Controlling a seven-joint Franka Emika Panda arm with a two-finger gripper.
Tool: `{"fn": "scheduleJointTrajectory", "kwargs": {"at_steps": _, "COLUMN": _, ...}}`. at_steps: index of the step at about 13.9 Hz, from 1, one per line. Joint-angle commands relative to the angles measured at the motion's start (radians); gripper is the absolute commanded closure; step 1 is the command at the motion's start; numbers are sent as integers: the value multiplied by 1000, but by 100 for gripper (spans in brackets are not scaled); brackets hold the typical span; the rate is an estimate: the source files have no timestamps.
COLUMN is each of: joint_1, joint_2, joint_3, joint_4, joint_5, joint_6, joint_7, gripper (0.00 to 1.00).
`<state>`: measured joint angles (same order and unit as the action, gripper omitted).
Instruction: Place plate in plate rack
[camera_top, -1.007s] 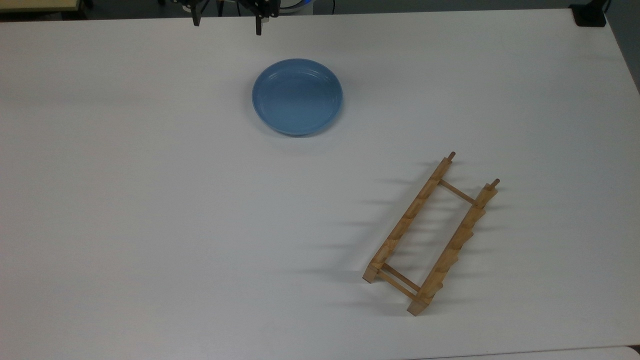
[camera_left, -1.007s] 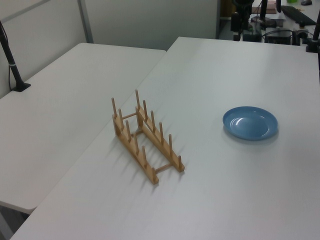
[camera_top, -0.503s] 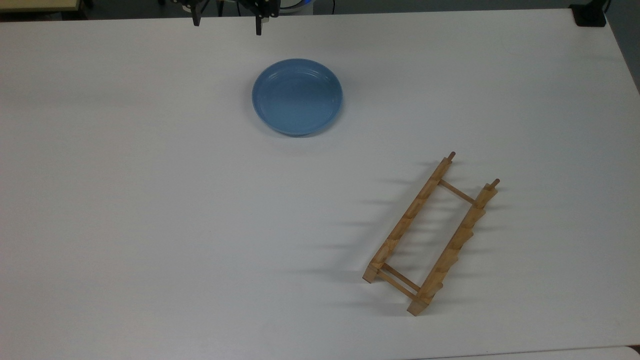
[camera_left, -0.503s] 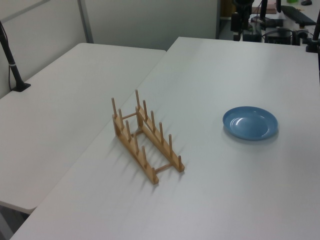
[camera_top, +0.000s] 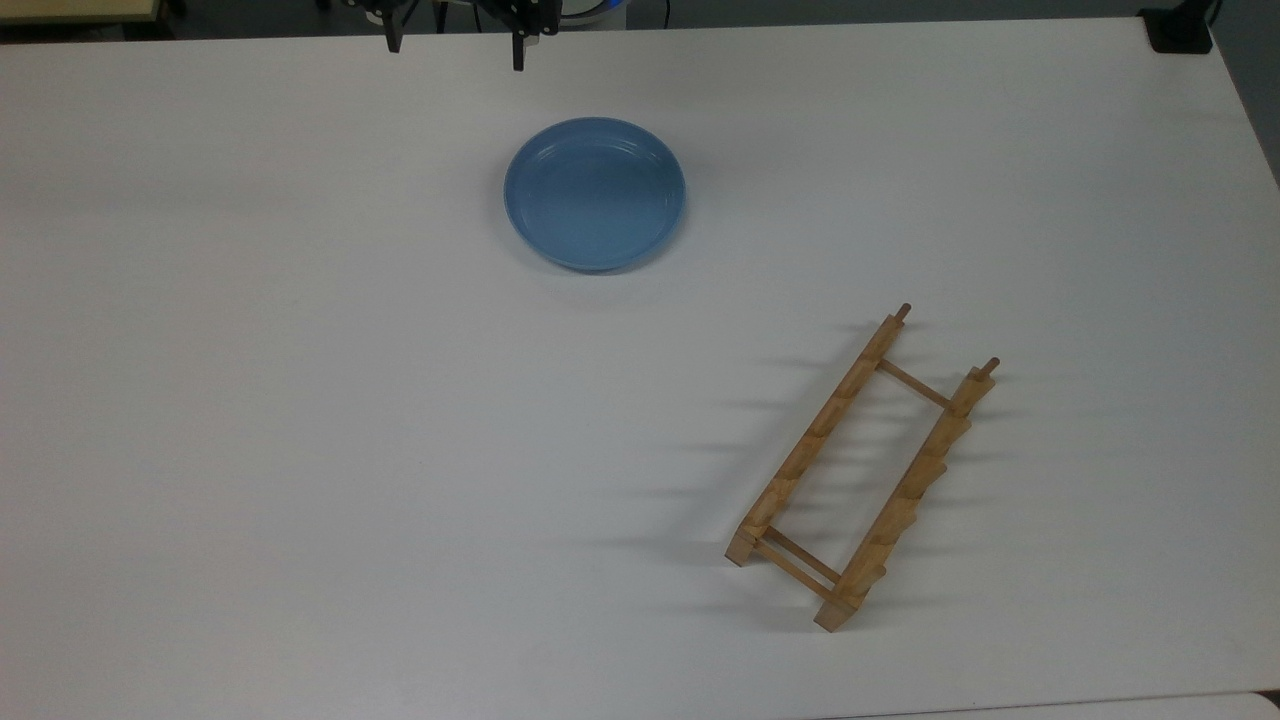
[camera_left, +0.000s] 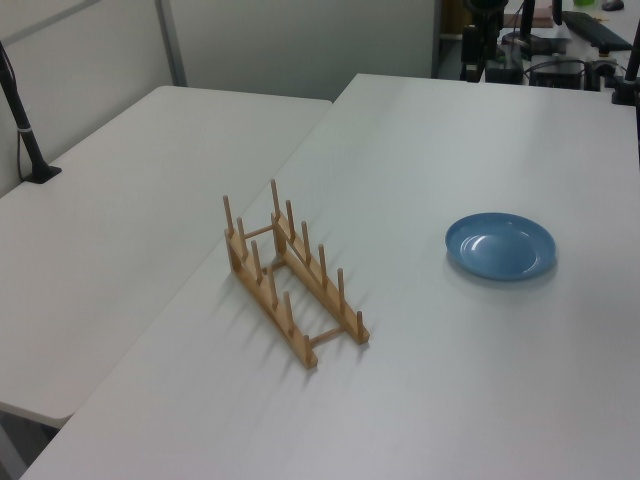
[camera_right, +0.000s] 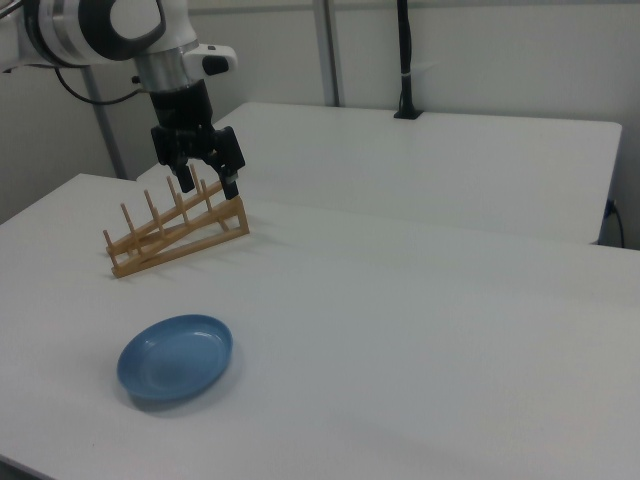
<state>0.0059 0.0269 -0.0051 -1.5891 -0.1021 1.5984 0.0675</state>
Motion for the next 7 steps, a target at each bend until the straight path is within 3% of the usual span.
{"fn": "scheduleJointTrajectory", "kwargs": {"at_steps": 1, "joint_1": 5, "joint_2": -4, "joint_3": -1, "joint_4": -22, "joint_5": 13, "joint_6": 26, "joint_7": -53, "gripper": 0}}
{"fn": "scheduleJointTrajectory", "kwargs": {"at_steps": 7, "joint_1": 8, "joint_2": 47, "joint_3": 1, "joint_4": -58, "joint_5": 48, "joint_6": 26, "joint_7": -257, "gripper": 0}}
